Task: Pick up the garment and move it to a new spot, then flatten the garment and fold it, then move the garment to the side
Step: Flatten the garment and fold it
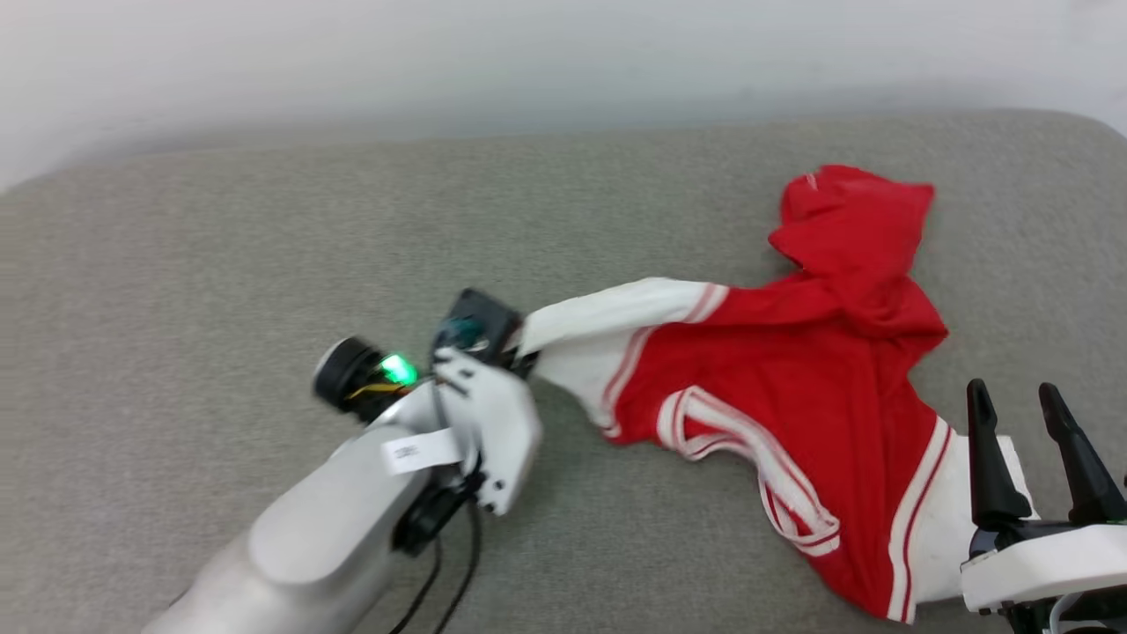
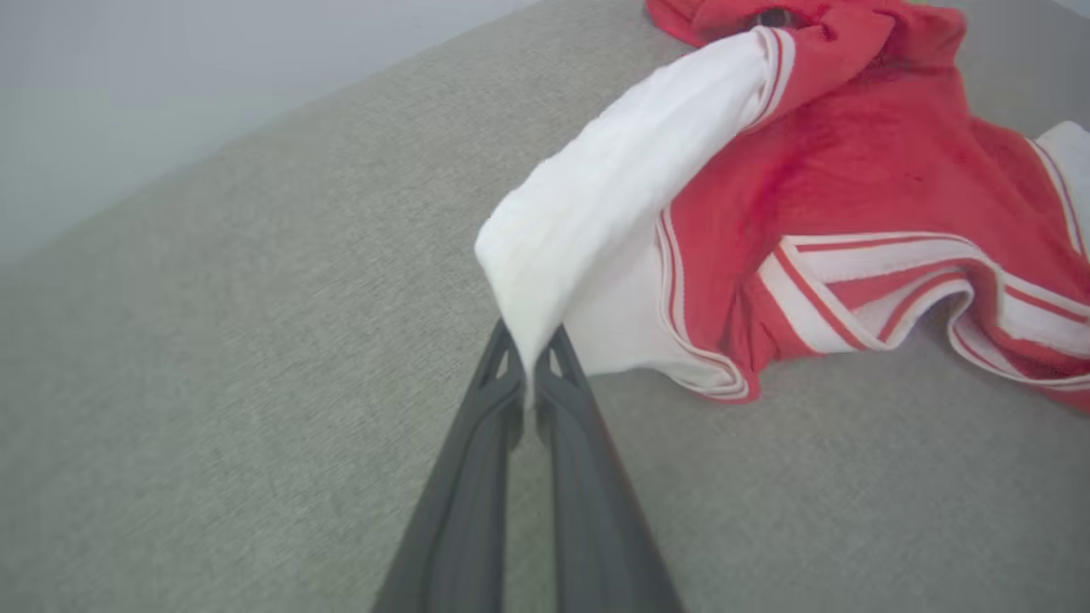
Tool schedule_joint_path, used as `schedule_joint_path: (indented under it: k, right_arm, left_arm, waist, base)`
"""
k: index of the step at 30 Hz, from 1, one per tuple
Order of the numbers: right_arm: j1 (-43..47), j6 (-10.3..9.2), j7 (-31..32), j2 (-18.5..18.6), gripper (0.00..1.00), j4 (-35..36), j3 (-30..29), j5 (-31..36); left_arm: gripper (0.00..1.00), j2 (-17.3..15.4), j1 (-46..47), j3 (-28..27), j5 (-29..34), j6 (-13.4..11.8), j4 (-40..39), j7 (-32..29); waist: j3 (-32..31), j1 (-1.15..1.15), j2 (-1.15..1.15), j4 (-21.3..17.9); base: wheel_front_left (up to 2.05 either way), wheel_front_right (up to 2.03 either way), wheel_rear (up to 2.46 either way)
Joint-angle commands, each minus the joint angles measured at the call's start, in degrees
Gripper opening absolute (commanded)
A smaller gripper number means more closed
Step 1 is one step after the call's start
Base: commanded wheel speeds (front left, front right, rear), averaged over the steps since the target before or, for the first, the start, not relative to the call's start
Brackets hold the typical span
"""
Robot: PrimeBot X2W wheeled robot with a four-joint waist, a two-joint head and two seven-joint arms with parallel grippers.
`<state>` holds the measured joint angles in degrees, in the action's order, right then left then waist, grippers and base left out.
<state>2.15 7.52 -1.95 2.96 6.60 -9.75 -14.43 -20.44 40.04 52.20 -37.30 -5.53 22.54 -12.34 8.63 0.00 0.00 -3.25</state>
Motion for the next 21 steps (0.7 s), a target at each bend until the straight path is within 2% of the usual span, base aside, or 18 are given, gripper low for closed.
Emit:
schedule_joint_path:
  k: [1,8,13,18,21]
  right_arm:
    - [0.52,-0.06,0.31,-0.14,1.0,0.45,0.03,0.42]
    - [1.92,-0.06,1.6,-0.13,1.0,1.33,-0.36,0.43]
    - [3.03,-0.06,2.21,-0.13,1.0,1.13,-0.62,0.16]
    - [4.21,-0.06,2.83,-0.13,1.0,0.45,-0.94,-0.09]
    - [4.36,-0.06,3.27,-0.13,1.0,0.32,-0.78,-0.13]
  left_arm:
    - [0.0,-1.44,-2.02,-0.8,-0.5,-1.04,-1.06,0.4]
    - [0.0,-10.02,-13.4,-7.07,-5.53,-8.55,-8.91,2.07]
    - [0.0,-14.4,-24.24,-12.18,-10.76,-14.18,-13.23,4.4]
    - [0.0,-15.16,-34.76,-15.59,-15.9,-17.99,-15.86,7.0]
    - [0.0,-14.02,-38.04,-15.82,-17.39,-18.01,-16.44,8.06]
  waist:
    - [-1.26,0.0,0.0,1.58]
    - [-2.66,0.0,0.0,3.73]
    - [-4.0,0.0,0.0,4.44]
    - [-5.86,0.0,0.0,5.01]
    - [-6.21,0.0,0.0,5.23]
  base:
    - [0.0,0.0,0.0]
    - [0.0,0.0,0.0]
    - [0.0,0.0,0.0]
    - [0.0,0.0,0.0]
    - [0.0,0.0,0.0]
